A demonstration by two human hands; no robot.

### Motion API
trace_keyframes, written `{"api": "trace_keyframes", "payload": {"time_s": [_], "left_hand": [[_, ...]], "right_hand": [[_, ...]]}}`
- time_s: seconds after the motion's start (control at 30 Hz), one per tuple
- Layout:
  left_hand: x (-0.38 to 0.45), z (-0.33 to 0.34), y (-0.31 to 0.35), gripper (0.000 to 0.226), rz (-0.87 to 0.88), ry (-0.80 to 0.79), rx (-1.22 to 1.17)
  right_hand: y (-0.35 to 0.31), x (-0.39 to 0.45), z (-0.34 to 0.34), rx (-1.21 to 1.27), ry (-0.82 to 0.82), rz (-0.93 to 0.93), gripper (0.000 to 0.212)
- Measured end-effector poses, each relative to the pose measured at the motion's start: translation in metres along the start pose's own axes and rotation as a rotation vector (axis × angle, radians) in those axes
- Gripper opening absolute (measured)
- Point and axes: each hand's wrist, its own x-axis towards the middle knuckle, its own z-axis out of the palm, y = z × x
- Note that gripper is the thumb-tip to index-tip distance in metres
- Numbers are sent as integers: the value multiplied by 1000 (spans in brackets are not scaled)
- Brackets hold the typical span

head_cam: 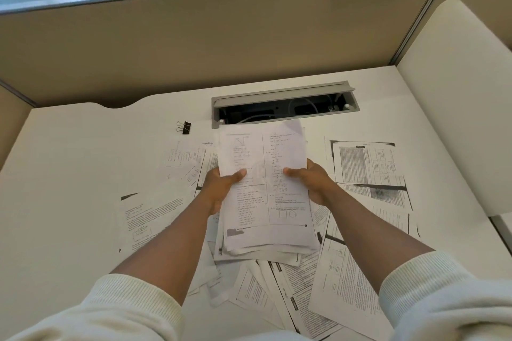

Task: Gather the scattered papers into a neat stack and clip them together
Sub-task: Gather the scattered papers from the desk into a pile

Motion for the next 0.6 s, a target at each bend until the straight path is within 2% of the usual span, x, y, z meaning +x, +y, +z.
{"api": "trace_keyframes", "payload": {"time_s": [0.13, 0.27, 0.4, 0.6], "left_hand": [[1, -7, 22, 33, 82, 4, -96], [-1, -9, 61, 38, 206, -6, -116], [-6, -6, 97, 38, 369, -25, -29], [-9, -7, 113, 36, 440, -6, 50]], "right_hand": [[-21, -4, 7, -86, -67, -43, 48], [-49, -5, 21, -145, 11, -204, 44], [-73, -10, 35, -122, 71, -361, 36], [-81, -17, 42, -127, 64, -435, 34]]}}
